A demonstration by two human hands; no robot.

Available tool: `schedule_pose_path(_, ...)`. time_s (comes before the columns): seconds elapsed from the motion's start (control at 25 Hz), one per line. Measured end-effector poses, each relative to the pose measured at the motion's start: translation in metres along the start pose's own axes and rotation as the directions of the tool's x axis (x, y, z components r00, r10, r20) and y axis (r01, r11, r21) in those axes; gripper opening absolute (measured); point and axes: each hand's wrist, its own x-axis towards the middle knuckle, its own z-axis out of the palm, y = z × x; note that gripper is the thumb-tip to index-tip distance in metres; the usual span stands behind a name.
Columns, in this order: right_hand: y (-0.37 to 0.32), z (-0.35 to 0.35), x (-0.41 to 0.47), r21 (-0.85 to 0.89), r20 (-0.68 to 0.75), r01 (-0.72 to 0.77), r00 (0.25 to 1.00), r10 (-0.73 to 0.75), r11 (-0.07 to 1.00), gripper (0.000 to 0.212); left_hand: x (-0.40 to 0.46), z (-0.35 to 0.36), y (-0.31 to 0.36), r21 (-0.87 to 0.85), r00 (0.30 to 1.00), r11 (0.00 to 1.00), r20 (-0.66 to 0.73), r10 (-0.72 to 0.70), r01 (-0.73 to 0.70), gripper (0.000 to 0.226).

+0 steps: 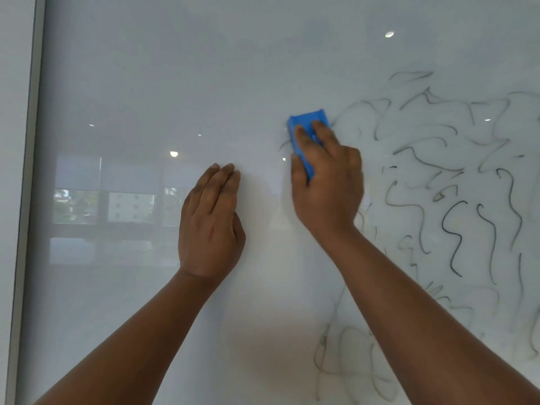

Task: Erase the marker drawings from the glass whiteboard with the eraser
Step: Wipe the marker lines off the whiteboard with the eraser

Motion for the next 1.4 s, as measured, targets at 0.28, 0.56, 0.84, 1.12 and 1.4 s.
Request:
schedule_pose_path(0.28,0.026,-0.014,-0.014,0.017,-0.013,0.041,0.999,-0.041,0.999,0.039,0.002,-0.001,0.002,0.006,1.0,1.0,0.017,-0.017,0.017,0.054)
schedule_pose_path(0.56,0.021,-0.016,-0.031,0.026,0.098,0.272,0.957,-0.274,0.962,0.041,0.0,0.0,0.001,0.017,1.0,1.0,0.011,-0.018,0.018,0.053)
schedule_pose_path(0.84,0.008,-0.007,-0.023,-0.034,0.086,0.126,0.989,-0.123,0.991,0.045,-0.002,0.002,0.001,0.042,1.0,0.999,0.017,0.025,-0.026,0.049)
schedule_pose_path(1.12,0.032,-0.011,0.014,0.043,-0.087,-0.199,0.975,0.202,0.979,0.041,0.035,0.011,0.021,-0.059,0.993,0.993,0.055,0.105,-0.102,0.035)
schedule_pose_path(1.4,0.073,-0.029,-0.02,-0.029,-0.065,-0.061,0.996,0.059,0.998,0.045,0.078,0.04,0.061,-0.093,0.982,0.988,0.136,0.134,-0.122,0.028)
